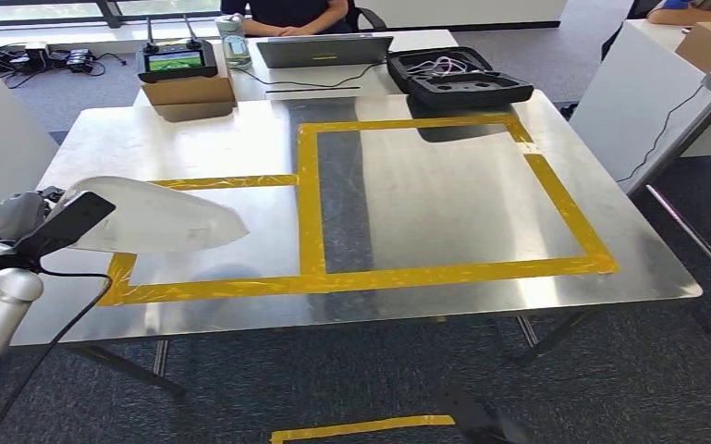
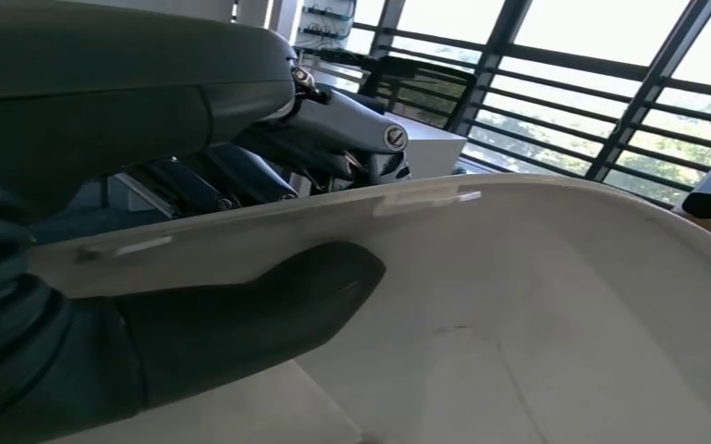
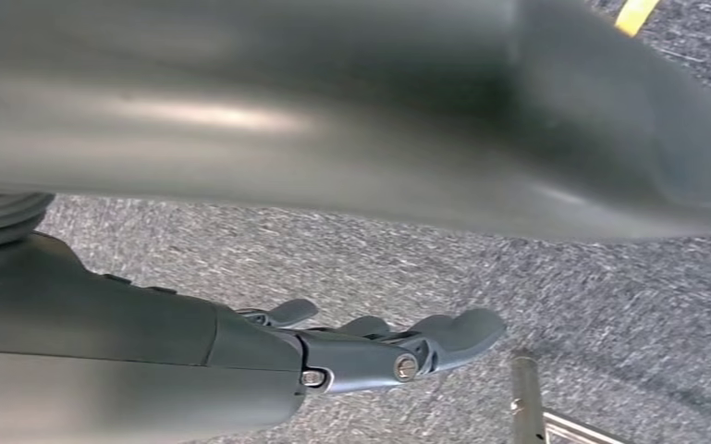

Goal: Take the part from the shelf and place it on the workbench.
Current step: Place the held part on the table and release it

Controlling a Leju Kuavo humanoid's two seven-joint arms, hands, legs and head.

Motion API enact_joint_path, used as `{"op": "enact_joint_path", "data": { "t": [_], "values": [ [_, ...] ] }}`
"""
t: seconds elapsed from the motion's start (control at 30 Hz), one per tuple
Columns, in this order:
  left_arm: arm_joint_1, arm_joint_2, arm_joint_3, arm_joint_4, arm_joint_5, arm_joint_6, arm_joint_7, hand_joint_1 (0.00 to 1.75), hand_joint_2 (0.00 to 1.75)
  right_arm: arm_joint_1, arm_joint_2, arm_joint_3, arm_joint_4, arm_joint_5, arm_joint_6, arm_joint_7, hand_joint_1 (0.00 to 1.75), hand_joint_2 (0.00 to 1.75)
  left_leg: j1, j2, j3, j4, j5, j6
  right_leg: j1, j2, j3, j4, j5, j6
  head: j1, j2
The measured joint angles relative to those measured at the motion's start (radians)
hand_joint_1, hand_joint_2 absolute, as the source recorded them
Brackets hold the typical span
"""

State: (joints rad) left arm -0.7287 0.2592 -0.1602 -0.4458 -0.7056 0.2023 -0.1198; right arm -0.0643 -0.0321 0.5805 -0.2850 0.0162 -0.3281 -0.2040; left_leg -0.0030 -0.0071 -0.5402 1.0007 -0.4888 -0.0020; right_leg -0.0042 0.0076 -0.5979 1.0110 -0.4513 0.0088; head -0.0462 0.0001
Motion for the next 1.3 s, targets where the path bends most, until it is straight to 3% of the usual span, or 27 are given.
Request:
{"op": "enact_joint_path", "data": {
  "t": [0.33, 0.63, 0.87, 1.0, 1.17, 1.3],
  "values": [
    [-0.007, -0.046, -0.004, 0.038, 0.033, -0.043, -0.049, 1.75, 1.75, 0.008, -0.011, 0.014, 0.000, 0.003, 0.011, -0.015, 0.00, 0.00, 0.000, 0.000, 0.000, 0.000, 0.000, 0.000, 0.000, 0.000, 0.000, 0.000, 0.000, 0.000, 0.000, 0.000],
    [-0.004, -0.059, -0.007, 0.043, 0.059, -0.117, -0.139, 1.75, 1.75, 0.008, -0.020, 0.032, 0.000, 0.003, 0.030, -0.020, 0.00, 0.00, 0.000, 0.000, 0.000, 0.000, 0.000, 0.000, 0.000, 0.000, 0.000, 0.000, 0.000, 0.000, 0.000, 0.000],
    [-0.003, -0.065, -0.011, 0.043, 0.062, -0.121, -0.146, 1.75, 1.75, 0.009, -0.027, 0.041, 0.000, -0.009, 0.027, -0.032, 0.00, 0.00, 0.000, 0.000, 0.000, 0.000, 0.000, 0.000, 0.000, 0.000, 0.000, 0.000, 0.000, 0.000, 0.000, 0.000],
    [-0.003, -0.067, -0.013, 0.043, 0.062, -0.111, -0.145, 0.00, 1.75, 0.010, -0.030, 0.043, 0.001, -0.010, 0.026, -0.033, 0.00, 0.00, 0.000, 0.000, 0.000, 0.000, 0.000, 0.000, 0.000, 0.000, 0.000, 0.000, 0.000, 0.000, 0.000, 0.000],
    [-0.001, -0.073, -0.014, 0.043, 0.071, -0.056, -0.135, 0.00, 1.75, 0.013, -0.034, 0.045, 0.001, -0.017, 0.022, -0.036, 0.00, 0.00, 0.000, 0.000, 0.000, 0.000, 0.000, 0.000, 0.000, 0.000, 0.000, 0.000, 0.000, 0.000, 0.000, 0.000],
    [0.002, -0.077, -0.014, 0.043, 0.076, -0.046, -0.135, 0.00, 0.00, 0.014, -0.036, 0.045, 0.001, -0.019, 0.020, -0.038, 0.00, 0.00, 0.000, 0.000, 0.000, 0.000, 0.000, 0.000, 0.000, 0.000, 0.000, 0.000, 0.000, 0.000, 0.000, 0.000]
  ]
}}
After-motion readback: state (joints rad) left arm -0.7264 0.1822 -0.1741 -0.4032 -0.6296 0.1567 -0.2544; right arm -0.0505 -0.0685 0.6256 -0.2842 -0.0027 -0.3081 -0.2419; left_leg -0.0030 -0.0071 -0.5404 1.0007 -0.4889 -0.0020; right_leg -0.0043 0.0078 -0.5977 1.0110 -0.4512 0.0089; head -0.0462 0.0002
